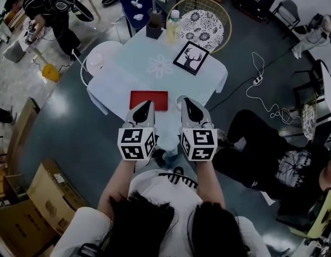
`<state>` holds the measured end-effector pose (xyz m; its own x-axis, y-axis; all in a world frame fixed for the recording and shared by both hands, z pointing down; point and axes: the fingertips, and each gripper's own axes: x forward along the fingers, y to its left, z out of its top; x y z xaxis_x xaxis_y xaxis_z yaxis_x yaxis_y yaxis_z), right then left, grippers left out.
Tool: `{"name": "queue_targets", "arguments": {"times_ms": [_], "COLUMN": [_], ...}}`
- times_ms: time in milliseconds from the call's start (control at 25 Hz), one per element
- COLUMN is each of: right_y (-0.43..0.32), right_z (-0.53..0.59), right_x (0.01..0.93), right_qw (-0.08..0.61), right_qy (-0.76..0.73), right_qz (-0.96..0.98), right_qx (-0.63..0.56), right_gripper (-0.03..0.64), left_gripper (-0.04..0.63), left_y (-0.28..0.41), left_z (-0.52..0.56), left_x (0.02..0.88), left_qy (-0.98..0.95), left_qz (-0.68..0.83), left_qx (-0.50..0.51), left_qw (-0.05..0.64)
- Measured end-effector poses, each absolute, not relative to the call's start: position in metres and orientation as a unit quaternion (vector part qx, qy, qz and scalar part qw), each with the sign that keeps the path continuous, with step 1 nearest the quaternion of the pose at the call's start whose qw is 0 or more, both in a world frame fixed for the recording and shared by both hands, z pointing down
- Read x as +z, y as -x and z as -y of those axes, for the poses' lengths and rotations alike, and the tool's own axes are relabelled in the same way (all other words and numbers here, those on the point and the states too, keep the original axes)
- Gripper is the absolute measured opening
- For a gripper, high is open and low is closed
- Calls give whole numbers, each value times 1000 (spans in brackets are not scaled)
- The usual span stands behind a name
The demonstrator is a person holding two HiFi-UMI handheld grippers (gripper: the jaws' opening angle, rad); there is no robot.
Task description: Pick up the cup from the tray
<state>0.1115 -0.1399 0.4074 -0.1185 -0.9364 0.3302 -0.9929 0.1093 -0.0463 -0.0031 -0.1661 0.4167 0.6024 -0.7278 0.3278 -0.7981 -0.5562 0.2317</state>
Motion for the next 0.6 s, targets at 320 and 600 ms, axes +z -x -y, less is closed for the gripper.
{"name": "queue_targets", "arguments": {"times_ms": [320,600], "right_y": [-107,-104], "right_z": [134,132], "right_x": [409,405], "right_qw": [116,113], "right_qy": [-659,-661], "right_qz": [733,731], "right_qx": [127,124], "right_gripper": [21,21], "left_gripper": [1,1], "left_y": [4,2], "left_z": [168,165], "left_x": [413,408], "left_qy": [-877,-883], "left_qz": [433,427], "left_qx": [89,96], "left_qw": [189,171]}}
